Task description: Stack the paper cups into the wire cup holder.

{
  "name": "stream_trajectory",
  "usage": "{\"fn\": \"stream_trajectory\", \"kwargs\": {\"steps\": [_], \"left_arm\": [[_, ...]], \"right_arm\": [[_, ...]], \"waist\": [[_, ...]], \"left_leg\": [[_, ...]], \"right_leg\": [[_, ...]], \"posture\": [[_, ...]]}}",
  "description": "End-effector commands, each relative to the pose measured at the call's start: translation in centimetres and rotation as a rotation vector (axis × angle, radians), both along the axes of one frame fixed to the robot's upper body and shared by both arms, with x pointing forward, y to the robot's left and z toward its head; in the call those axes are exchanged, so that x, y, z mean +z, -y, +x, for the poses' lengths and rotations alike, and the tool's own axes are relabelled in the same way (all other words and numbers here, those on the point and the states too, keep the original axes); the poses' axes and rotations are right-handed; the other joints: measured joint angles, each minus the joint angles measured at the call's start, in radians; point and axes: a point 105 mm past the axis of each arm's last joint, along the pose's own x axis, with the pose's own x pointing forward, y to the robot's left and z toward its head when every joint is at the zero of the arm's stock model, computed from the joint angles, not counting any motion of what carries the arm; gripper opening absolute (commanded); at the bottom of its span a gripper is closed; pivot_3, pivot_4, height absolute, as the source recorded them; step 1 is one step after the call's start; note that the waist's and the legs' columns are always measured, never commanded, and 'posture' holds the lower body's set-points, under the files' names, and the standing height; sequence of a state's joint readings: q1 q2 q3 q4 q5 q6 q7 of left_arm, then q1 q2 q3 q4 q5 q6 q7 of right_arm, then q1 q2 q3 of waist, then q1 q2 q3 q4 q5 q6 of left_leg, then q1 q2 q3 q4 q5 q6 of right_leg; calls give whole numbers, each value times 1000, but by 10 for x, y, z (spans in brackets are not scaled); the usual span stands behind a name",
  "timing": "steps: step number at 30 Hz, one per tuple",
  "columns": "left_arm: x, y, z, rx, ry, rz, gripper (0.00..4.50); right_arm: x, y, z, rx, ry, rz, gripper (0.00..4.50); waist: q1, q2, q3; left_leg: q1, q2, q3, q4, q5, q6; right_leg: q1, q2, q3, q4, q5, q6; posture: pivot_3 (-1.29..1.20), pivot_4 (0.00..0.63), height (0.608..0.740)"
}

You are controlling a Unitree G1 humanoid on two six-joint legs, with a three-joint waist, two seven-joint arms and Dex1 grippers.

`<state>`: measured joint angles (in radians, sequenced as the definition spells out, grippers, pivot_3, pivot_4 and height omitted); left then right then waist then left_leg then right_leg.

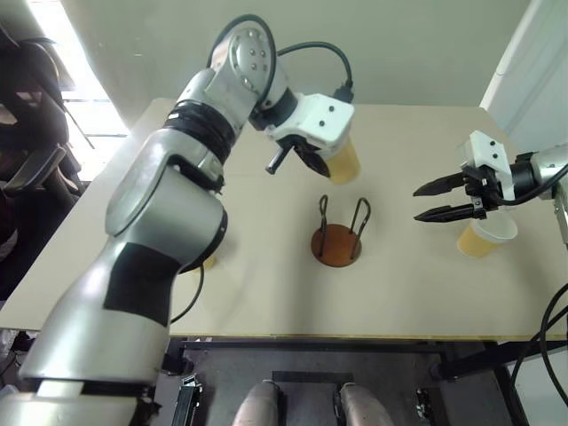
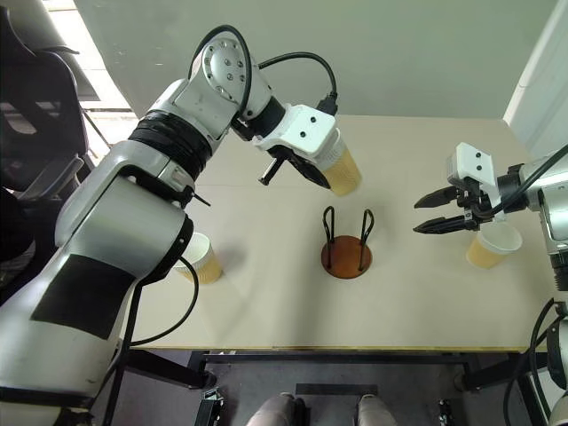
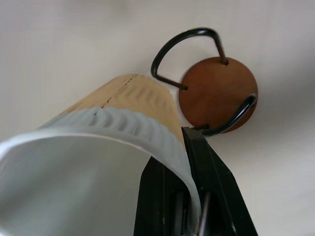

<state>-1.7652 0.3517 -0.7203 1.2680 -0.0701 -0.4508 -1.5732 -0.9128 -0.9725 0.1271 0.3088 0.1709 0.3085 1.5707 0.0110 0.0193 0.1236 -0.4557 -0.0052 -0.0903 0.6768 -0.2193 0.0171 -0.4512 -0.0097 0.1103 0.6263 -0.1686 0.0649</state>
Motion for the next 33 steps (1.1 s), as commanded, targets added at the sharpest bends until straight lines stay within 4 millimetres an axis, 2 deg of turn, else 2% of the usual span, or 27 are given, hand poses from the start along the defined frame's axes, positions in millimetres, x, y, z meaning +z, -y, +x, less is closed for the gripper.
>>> {"fn": "stream_trajectory", "kwargs": {"steps": [1, 13, 33], "left_arm": [[14, 10, -14, -88, 15, 17, 31], [-16, 5, -19, -170, -2, 168, 31], [-24, 10, -18, -212, 32, 219, 31]], "right_arm": [[15, 3, -5, 0, 52, 6, 2435], [18, 3, -8, -9, 55, 12, 2435], [17, 1, -9, -17, 60, 23, 2435]], "waist": [[3, 0, 0], [6, 0, 0], [8, 0, 0]], "left_leg": [[0, 0, 0, 2, -1, 1], [1, 0, 0, 7, -2, 1], [1, -1, 0, 7, -2, 1]], "right_leg": [[0, 0, 0, 0, 0, 1], [4, 0, 0, 0, 1, 3], [5, 0, 0, 0, 1, 3]], "posture": [[0, 150, 740], [0, 150, 740], [0, 150, 740]]}}
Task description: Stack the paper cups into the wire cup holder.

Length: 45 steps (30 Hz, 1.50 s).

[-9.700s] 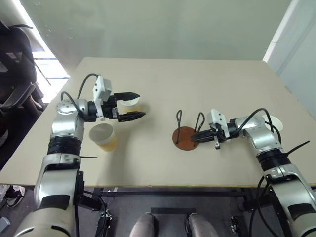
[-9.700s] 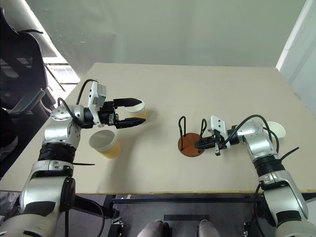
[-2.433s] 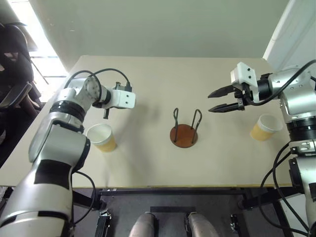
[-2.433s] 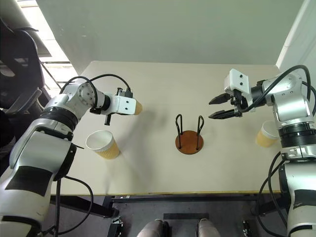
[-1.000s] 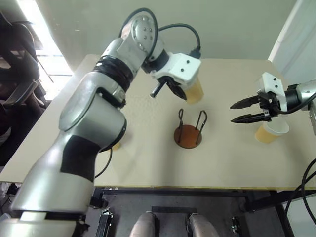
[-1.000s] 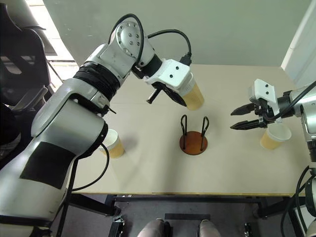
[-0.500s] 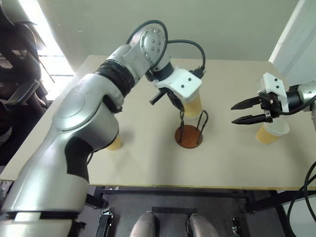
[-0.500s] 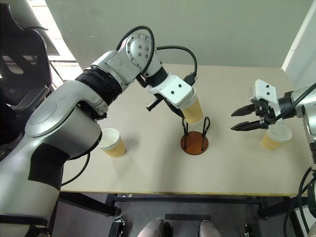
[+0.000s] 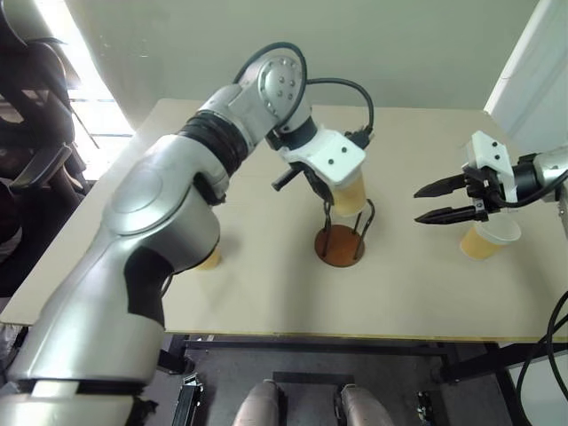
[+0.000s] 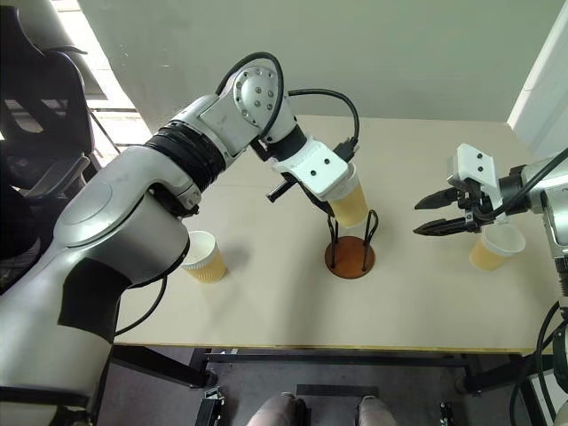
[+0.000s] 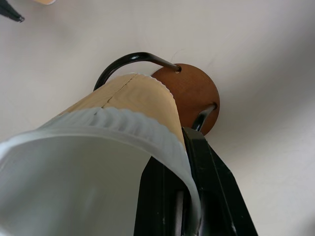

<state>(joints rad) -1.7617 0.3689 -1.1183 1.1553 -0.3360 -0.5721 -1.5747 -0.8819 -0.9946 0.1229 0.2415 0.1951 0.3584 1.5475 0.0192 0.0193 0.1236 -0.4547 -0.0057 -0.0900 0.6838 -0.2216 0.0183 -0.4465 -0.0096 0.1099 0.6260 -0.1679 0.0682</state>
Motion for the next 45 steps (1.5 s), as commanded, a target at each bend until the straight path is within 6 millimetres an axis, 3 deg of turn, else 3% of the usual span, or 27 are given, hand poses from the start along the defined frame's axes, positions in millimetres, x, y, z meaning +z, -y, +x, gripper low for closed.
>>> {"fn": "stream_trajectory", "kwargs": {"steps": [1, 24, 27, 37, 45], "left_arm": [[4, -3, -1, -26, 24, 45, 31], [-2, -6, 5, -24, 77, 92, 31], [-2, -7, 6, -20, 79, 98, 592], [3, -6, 4, -60, 90, 25, 4128], [-6, -12, 7, -27, 46, -3, 4128]], "right_arm": [[17, 2, -4, -5, 66, 22, 2435], [17, 1, -4, -7, 74, 22, 2435], [16, 1, -4, -8, 73, 22, 2435], [18, -1, -3, 2, 69, 37, 2435], [48, -13, -8, 64, 93, 58, 2435]], "waist": [[0, 0, 0], [1, 0, 0], [1, 0, 0], [1, 0, 0], [1, 0, 0]], "left_leg": [[0, 0, 0, 0, 0, 0], [0, 0, 0, 0, -1, 0], [0, 0, 0, -1, -1, 0], [0, 0, 0, -1, -1, 0], [0, 0, 0, -1, -1, 0]], "right_leg": [[0, 0, 0, 0, 0, 0], [0, 0, 0, -1, -1, 1], [0, 0, 0, -1, -1, 1], [0, 0, 0, -1, -1, 1], [0, 0, 0, -1, -1, 0]], "posture": [[0, 150, 740], [0, 150, 740], [0, 150, 740], [0, 150, 740], [0, 150, 740]]}}
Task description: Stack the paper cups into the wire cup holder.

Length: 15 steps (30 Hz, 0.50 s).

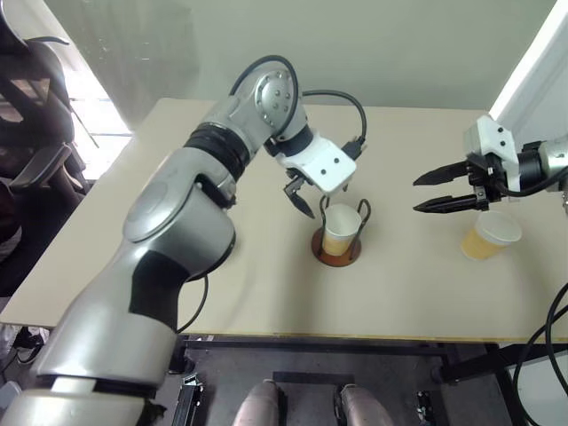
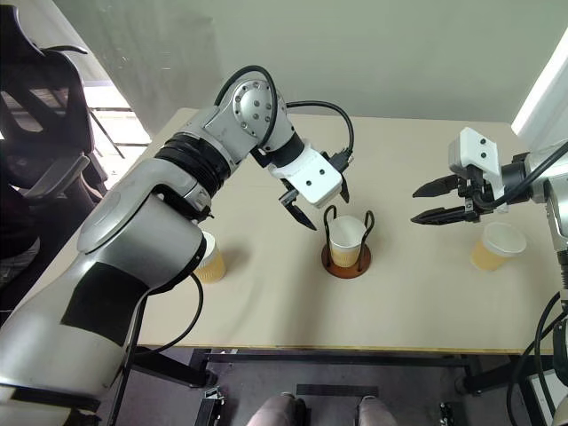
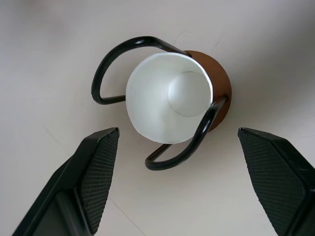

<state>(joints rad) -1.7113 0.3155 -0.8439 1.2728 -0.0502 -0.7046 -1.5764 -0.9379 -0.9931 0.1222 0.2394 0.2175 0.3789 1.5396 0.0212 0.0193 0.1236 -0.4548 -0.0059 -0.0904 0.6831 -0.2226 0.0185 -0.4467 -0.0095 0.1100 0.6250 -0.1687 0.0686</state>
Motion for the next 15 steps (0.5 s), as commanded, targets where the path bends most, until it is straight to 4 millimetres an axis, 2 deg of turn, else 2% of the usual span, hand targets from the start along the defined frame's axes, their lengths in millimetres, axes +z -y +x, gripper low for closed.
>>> {"fn": "stream_trajectory", "kwargs": {"steps": [1, 8, 15], "left_arm": [[2, -6, -2, -10, -16, 3, 4128], [-2, -6, -1, 32, -87, -68, 4128], [15, 2, -6, 51, -182, -254, 4128]], "right_arm": [[33, -7, -10, 54, 46, 35, 2435], [42, -6, -15, 49, 31, 39, 2435], [32, 8, -12, 0, 19, 15, 2435]], "waist": [[-1, 0, 0], [2, 0, 0], [3, 0, 0]], "left_leg": [[0, 0, 1, -1, 0, 0], [-1, 0, 0, -1, 0, 0], [-1, 0, 0, -1, 0, 0]], "right_leg": [[-1, 0, 1, 0, 0, 0], [-1, 0, 0, 0, -1, -1], [-1, 0, 0, 0, -1, -1]], "posture": [[0, 150, 740], [0, 150, 740], [0, 150, 740]]}}
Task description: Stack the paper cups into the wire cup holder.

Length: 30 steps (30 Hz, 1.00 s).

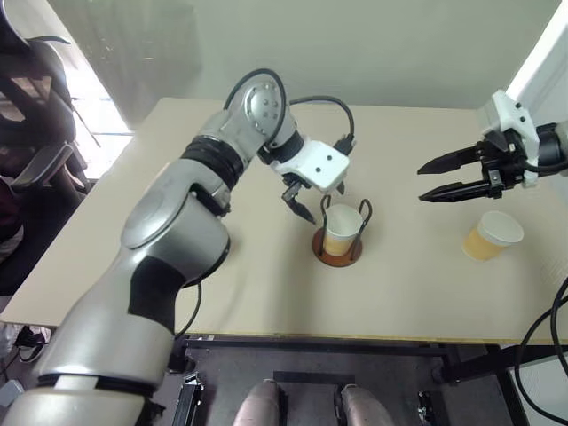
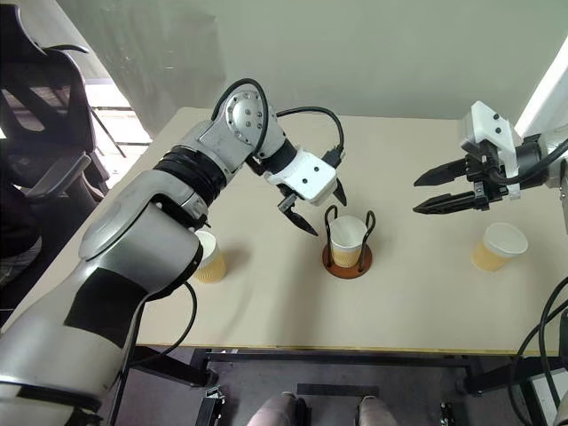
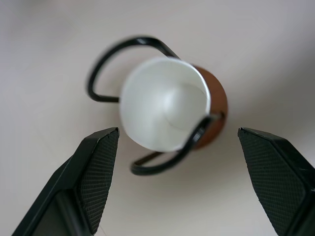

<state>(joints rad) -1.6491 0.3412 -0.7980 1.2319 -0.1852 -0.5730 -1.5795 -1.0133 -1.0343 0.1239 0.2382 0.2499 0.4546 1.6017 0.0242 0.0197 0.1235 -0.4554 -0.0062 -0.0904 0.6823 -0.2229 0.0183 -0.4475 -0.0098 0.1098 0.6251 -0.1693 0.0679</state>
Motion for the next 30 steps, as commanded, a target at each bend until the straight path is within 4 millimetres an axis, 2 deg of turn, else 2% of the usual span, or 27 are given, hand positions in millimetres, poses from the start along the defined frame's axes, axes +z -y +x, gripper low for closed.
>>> {"fn": "stream_trajectory", "kwargs": {"steps": [1, 5, 10, 14, 21, 24, 30], "left_arm": [[23, 2, -7, -10, -52, -119, 4128], [48, -7, -9, 32, -94, -240, 4128], [59, -18, -9, 63, -117, -302, 4128], [66, -11, -9, 72, -179, -378, 4128], [68, -6, -13, 39, -203, -427, 4128], [73, -10, -16, 35, -231, -462, 4128], [59, -26, -24, 28, -290, -461, 4128]], "right_arm": [[8, 9, -3, -21, 38, -1, 2435], [6, 18, 0, -44, 37, -13, 2435], [3, 24, 4, -58, 36, -23, 2435], [2, 25, 6, -59, 38, -34, 2435], [-4, 37, 3, -88, 27, -86, 2435], [-11, 43, -1, -102, 6, -109, 2435], [-31, 70, -3, -143, -3, -259, 2435]], "waist": [[0, 0, 0], [-2, 0, 0], [-1, 0, 0], [1, 0, 0], [0, 0, 0], [0, 0, 0], [-5, 1, 0]], "left_leg": [[0, 0, 0, 0, 0, 0], [0, 0, 0, 0, 0, 0], [1, 0, 0, 0, 0, 0], [0, 0, 0, 1, 0, 0], [1, 0, 1, 0, 0, 0], [1, 0, 0, -1, 0, 0], [1, 1, 1, 0, 0, 0]], "right_leg": [[0, 0, 0, 0, 0, 0], [0, 0, 0, 1, 0, 0], [0, 1, 0, 1, 0, 0], [0, 0, 0, 0, 0, -1], [0, 0, 0, 0, -1, 0], [0, 0, 0, 1, -2, 0], [0, 0, 1, 1, -2, 0]], "posture": [[0, 150, 740], [0, 150, 740], [0, 150, 740], [0, 150, 740], [0, 150, 740], [0, 150, 740], [0, 150, 740]]}}
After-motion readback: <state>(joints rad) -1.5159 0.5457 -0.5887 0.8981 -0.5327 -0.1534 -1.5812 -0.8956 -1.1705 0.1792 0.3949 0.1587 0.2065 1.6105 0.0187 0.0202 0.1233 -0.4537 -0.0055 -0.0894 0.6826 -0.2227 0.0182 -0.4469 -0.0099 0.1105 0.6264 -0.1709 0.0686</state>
